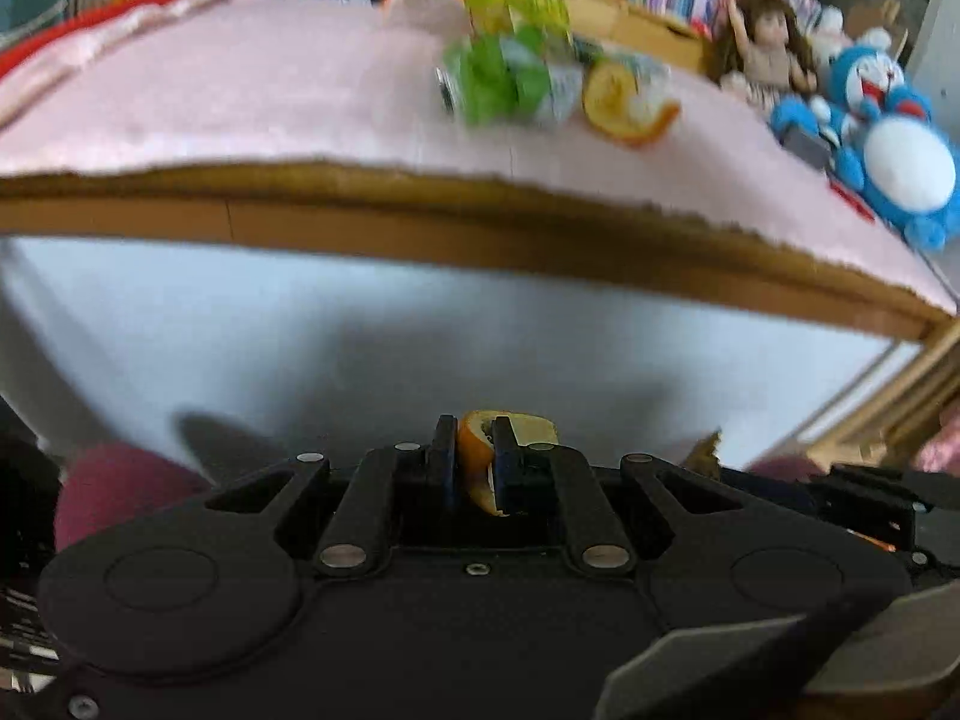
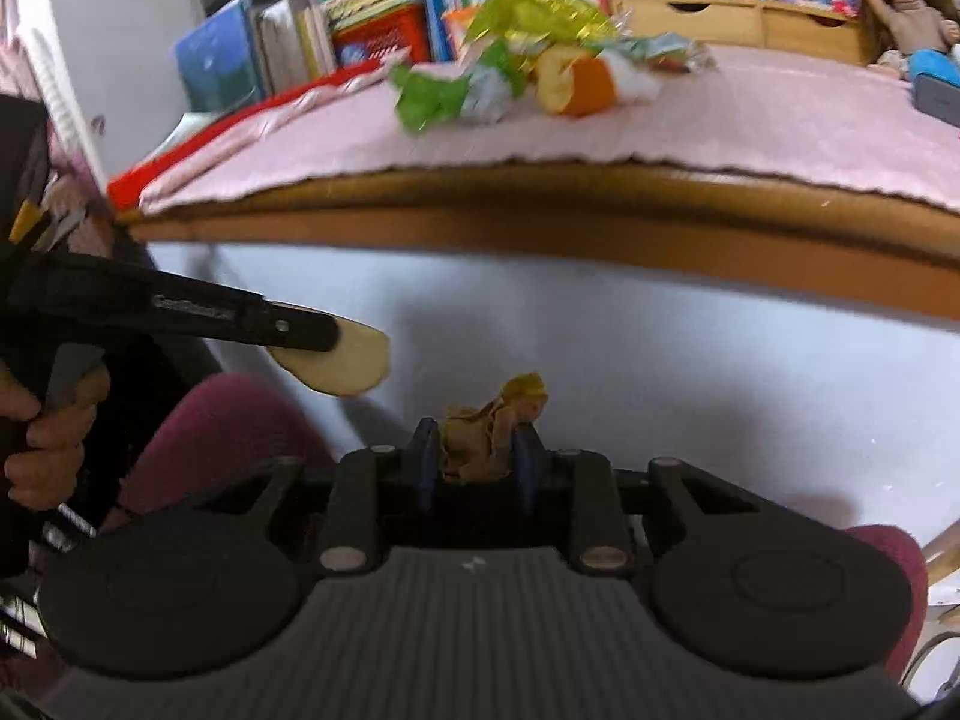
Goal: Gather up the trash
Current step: 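Lower both held items into the black trash bag and open both tools, then move both open tools back toward the green wrapper and white tissue, then grasp the green wrapper with the left tool while the right tool grasps the white tissue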
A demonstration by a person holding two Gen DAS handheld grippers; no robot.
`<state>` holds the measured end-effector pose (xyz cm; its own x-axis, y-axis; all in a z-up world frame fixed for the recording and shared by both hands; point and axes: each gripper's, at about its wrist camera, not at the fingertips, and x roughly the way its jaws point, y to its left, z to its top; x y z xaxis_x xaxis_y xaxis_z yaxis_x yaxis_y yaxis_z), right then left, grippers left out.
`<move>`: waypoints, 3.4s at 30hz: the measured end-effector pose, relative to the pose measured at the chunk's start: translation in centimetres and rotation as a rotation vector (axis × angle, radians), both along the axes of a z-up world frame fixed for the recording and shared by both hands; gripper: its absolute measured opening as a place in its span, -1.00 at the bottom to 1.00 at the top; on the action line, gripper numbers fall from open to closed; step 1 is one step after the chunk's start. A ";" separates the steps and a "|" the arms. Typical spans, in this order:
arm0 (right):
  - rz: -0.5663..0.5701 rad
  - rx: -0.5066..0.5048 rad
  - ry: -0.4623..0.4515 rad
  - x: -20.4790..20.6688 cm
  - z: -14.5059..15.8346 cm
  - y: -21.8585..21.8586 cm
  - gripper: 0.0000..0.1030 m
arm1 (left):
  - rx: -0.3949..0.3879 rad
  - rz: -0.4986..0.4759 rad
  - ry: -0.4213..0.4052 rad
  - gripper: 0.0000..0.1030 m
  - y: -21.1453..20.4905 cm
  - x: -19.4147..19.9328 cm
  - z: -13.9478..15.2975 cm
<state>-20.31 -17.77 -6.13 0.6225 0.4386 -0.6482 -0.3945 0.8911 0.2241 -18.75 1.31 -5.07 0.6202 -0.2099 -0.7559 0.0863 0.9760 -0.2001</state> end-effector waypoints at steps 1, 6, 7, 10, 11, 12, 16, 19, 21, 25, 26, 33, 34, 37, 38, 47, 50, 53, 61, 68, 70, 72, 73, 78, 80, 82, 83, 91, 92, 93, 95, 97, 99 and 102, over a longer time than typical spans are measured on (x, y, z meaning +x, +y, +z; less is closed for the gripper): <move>0.013 -0.010 0.006 -0.1 -0.2 0.2 -0.36 | 0.002 -0.010 0.016 -0.79 -0.1 -0.1 -0.3; 0.067 -0.054 0.033 -0.3 -1.0 0.9 -0.34 | 0.034 -0.072 0.083 -0.79 -0.9 -0.3 -1.7; 0.077 -0.061 0.038 -0.3 -1.1 1.0 -0.33 | 0.041 -0.080 0.097 -0.78 -1.0 -0.3 -1.9; 0.106 -0.082 0.053 -0.4 -1.3 1.5 -0.30 | 0.066 -0.097 0.133 -0.78 -1.4 -0.6 -2.6; 0.114 -0.087 0.059 -0.3 -1.4 1.6 -0.30 | 0.071 -0.101 0.139 -0.78 -1.5 -0.6 -2.8; 0.120 -0.091 0.063 -0.4 -1.5 1.7 -0.30 | 0.074 -0.104 0.145 -0.78 -1.5 -0.6 -2.9; 0.134 -0.099 0.076 -0.4 -1.7 1.8 -0.23 | 0.082 -0.117 0.161 -0.74 -1.6 -0.9 -3.3; 0.136 -0.098 0.081 -0.2 -1.8 1.9 0.03 | 0.090 -0.126 0.161 -0.74 -1.5 -0.8 -3.3; 0.140 -0.096 0.082 -0.1 -1.8 1.9 0.11 | 0.090 -0.131 0.161 -0.74 -1.6 -0.8 -3.4; 0.136 -0.093 0.077 -0.1 -1.7 1.8 0.25 | 0.106 -0.122 0.143 -0.40 -1.6 -0.9 -3.3; 0.133 -0.092 0.076 0.0 -1.7 1.8 0.27 | 0.121 -0.119 0.129 -0.34 -1.7 -1.0 -3.1; 0.083 -0.088 0.015 0.5 -0.6 0.8 0.31 | 0.167 -0.091 0.038 -0.02 -1.7 -0.9 -1.5; 0.070 -0.086 -0.007 0.6 -0.3 0.5 0.32 | 0.166 -0.088 0.023 0.02 -1.6 -0.9 -1.2; 0.012 -0.066 -0.088 1.3 1.0 -0.5 0.37 | 0.155 -0.075 -0.029 0.21 -1.5 -0.3 0.3; -0.011 -0.056 -0.117 1.7 1.6 -0.9 0.38 | 0.150 -0.070 -0.049 0.25 -1.3 0.0 0.8; -0.194 -0.091 -0.306 6.7 5.2 -2.8 0.54 | 0.087 0.024 -0.260 0.50 -1.3 3.5 5.6; -0.176 -0.109 -0.336 8.2 5.5 -2.3 0.61 | 0.064 0.050 -0.316 0.56 -1.3 4.6 6.5; -0.161 -0.095 -0.337 9.7 5.8 -2.0 0.62 | 0.043 0.075 -0.353 0.57 -1.3 5.9 7.0; -0.203 -0.025 -0.354 12.0 6.9 -2.6 0.60 | 0.012 0.109 -0.379 0.58 -1.4 9.8 6.9; -0.196 0.045 -0.257 15.6 8.3 -4.7 0.31 | 0.058 0.074 -0.393 0.64 -2.6 10.9 5.5; -0.160 0.025 -0.239 16.4 8.3 -4.3 0.31 | 0.063 0.063 -0.399 0.70 -3.1 11.1 5.1; -0.131 0.011 -0.218 17.1 8.2 -3.7 0.31 | 0.069 0.058 -0.405 0.73 -3.5 11.6 4.8; -0.119 0.007 -0.205 17.5 8.1 -3.5 0.31 | 0.072 0.057 -0.405 0.73 -3.6 11.8 4.7; -0.093 0.017 -0.151 19.0 7.4 -2.6 0.01 | 0.061 0.047 -0.398 0.57 -4.0 13.2 4.2; -0.078 0.013 -0.123 19.2 6.9 -2.3 -0.18 | 0.045 0.040 -0.383 0.47 -3.8 13.5 4.0; -0.067 -0.023 -0.142 18.8 6.5 -1.8 -0.23 | 0.023 0.037 -0.378 0.27 -3.6 13.5 3.9; -0.068 -0.030 -0.151 18.6 6.5 -1.8 -0.25 | 0.018 0.038 -0.383 0.24 -3.6 13.4 4.0; -0.148 0.007 -0.204 17.7 7.4 -3.2 -0.26 | 0.065 0.084 -0.429 -0.04 -3.4 12.0 4.9; -0.158 0.015 -0.210 17.7 7.5 -3.5 -0.26 | 0.069 0.089 -0.434 -0.06 -3.3 11.9 5.0; -0.168 0.018 -0.216 17.6 7.7 -3.6 -0.26 | 0.071 0.096 -0.439 -0.07 -3.2 11.8 5.2; -0.187 0.023 -0.232 17.4 7.8 -3.9 -0.27 | 0.072 0.111 -0.450 -0.08 -2.9 11.5 5.4; -0.197 0.027 -0.244 17.1 8.0 -4.2 -0.27 | 0.071 0.119 -0.458 -0.10 -2.7 11.3 5.7; -0.200 0.029 -0.254 16.7 8.2 -4.3 -0.27 | 0.071 0.126 -0.465 -0.11 -2.5 11.0 5.9; -0.205 0.030 -0.266 16.1 8.3 -4.6 -0.27 | 0.067 0.135 -0.472 -0.11 -2.2 10.2 6.1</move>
